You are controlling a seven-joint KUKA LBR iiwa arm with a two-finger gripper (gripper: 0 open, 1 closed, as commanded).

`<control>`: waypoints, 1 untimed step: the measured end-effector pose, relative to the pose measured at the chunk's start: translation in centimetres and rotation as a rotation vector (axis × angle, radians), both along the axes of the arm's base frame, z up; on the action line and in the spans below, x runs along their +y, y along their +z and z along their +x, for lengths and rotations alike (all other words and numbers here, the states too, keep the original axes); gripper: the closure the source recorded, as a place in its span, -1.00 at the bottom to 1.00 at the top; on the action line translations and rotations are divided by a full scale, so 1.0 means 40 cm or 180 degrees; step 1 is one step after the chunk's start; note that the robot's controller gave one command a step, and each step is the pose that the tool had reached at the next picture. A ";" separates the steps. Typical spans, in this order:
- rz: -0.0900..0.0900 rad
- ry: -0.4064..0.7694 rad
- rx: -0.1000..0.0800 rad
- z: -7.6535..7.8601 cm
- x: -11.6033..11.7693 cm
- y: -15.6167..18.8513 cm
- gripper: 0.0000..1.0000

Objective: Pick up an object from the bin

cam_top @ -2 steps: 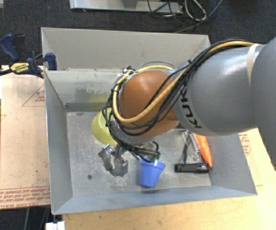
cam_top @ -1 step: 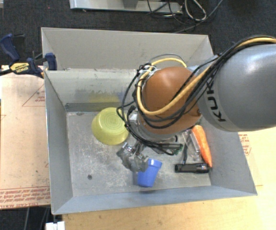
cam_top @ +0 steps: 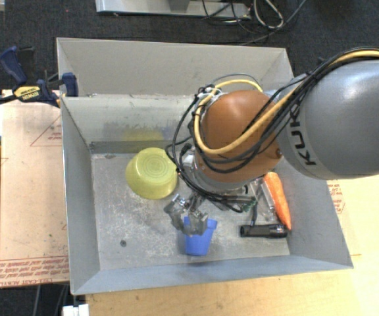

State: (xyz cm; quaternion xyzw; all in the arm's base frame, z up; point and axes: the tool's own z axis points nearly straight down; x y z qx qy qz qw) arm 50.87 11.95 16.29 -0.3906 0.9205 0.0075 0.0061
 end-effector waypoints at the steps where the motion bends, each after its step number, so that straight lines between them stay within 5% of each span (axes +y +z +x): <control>1: -0.0019 0.0822 -0.0021 0.011 -0.099 -0.032 1.00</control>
Offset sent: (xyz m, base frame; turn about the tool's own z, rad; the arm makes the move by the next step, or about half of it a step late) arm 0.0059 -0.0186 -0.0122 0.0298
